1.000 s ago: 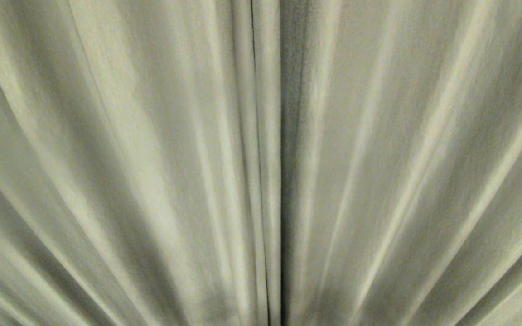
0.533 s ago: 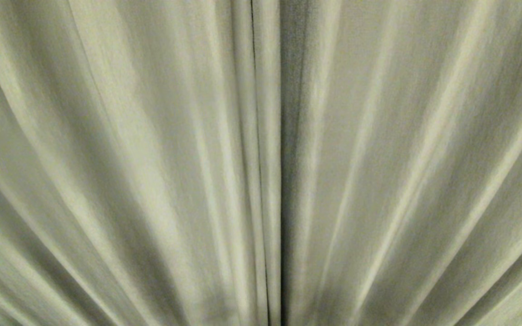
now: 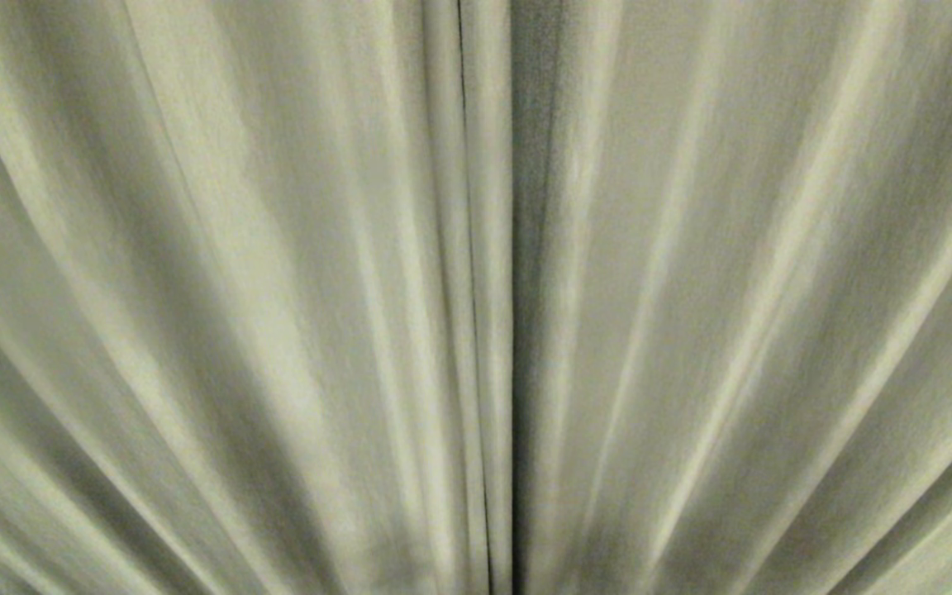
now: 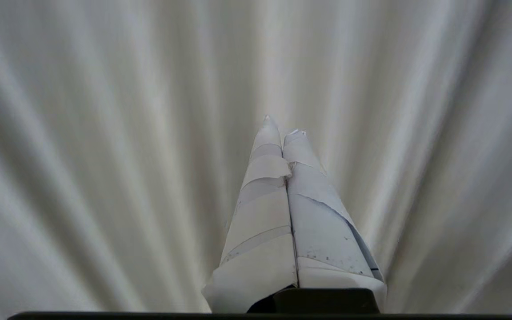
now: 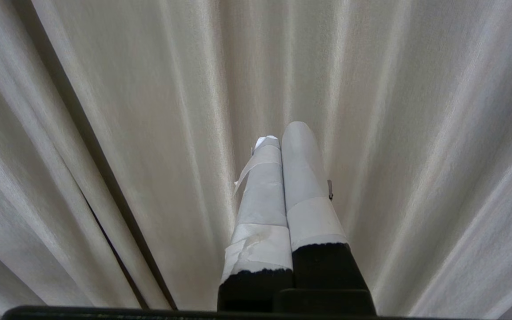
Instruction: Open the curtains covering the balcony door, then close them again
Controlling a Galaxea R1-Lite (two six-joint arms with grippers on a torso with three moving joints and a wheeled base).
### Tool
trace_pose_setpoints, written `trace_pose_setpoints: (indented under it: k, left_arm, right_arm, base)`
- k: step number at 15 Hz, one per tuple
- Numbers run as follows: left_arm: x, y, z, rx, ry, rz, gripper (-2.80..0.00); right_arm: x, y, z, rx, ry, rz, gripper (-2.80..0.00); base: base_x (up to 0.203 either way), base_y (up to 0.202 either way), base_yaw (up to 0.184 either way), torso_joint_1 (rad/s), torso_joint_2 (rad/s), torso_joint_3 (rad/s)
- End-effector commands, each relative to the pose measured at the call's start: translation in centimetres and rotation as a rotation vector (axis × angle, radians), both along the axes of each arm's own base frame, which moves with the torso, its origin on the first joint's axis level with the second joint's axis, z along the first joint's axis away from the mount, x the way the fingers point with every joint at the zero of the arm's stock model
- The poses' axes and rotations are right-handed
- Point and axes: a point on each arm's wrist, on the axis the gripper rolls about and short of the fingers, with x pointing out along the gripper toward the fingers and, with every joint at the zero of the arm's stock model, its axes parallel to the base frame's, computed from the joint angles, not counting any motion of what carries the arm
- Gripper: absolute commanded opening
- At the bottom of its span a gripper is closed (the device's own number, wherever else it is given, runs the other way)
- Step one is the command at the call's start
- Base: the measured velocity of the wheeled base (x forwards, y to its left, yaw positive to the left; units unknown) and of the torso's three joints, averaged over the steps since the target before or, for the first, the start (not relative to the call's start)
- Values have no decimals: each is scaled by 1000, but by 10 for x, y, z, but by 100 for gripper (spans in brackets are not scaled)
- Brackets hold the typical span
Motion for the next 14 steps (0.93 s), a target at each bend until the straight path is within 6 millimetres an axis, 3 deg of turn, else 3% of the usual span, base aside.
trace_pose_setpoints:
  k: [1, 6, 14]
  left_arm:
    - [0, -1, 26, 4, -12, -61, -280]
    - [-9, -3, 53, 18, 39, -138, -280]
    - [45, -10, 126, 84, 187, -605, -280]
  right_arm:
    - [0, 0, 0, 0, 1, 1, -280]
    - [0, 0, 0, 0, 1, -1, -280]
    - [0, 0, 0, 0, 1, -1, -280]
  base:
    - [0, 0, 0, 0, 0, 0]
    - [0, 0, 0, 0, 0, 0]
    - [0, 0, 0, 0, 0, 0]
